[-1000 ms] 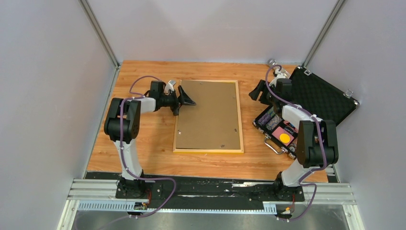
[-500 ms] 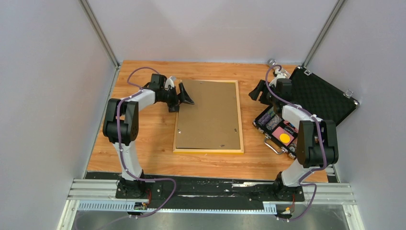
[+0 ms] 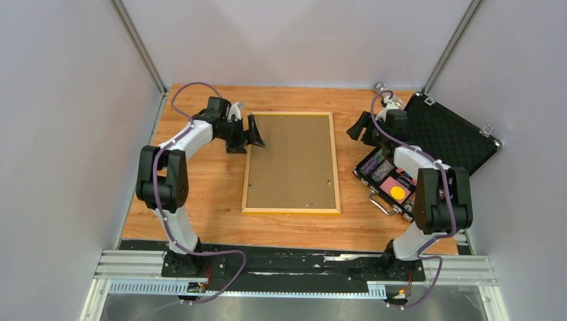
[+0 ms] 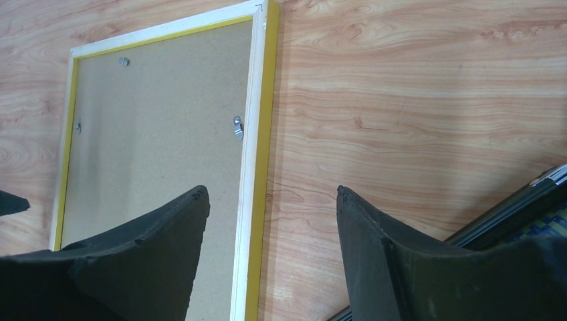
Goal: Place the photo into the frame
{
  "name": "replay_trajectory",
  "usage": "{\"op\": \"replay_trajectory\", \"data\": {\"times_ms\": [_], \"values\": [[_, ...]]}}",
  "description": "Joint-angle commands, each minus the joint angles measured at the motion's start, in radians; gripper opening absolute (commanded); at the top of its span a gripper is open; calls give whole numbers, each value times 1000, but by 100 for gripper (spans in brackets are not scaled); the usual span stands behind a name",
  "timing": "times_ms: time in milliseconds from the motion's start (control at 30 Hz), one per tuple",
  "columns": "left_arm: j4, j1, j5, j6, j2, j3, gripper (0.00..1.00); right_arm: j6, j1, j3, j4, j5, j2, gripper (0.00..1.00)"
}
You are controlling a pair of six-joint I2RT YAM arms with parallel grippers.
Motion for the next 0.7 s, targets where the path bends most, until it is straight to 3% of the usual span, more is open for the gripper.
{"op": "replay_trajectory", "data": {"times_ms": [0,333,667], "values": [[-59,-9,-85,125,-117,54,100,0,-2,0,52,-32,-26,69],[-8,-8,-190,334,-249,11,100,-152,87,7,34,-13,-91,72],[29,-27,-286,402,-147,7,100,-258,165,9,16,25,-77,72]]}}
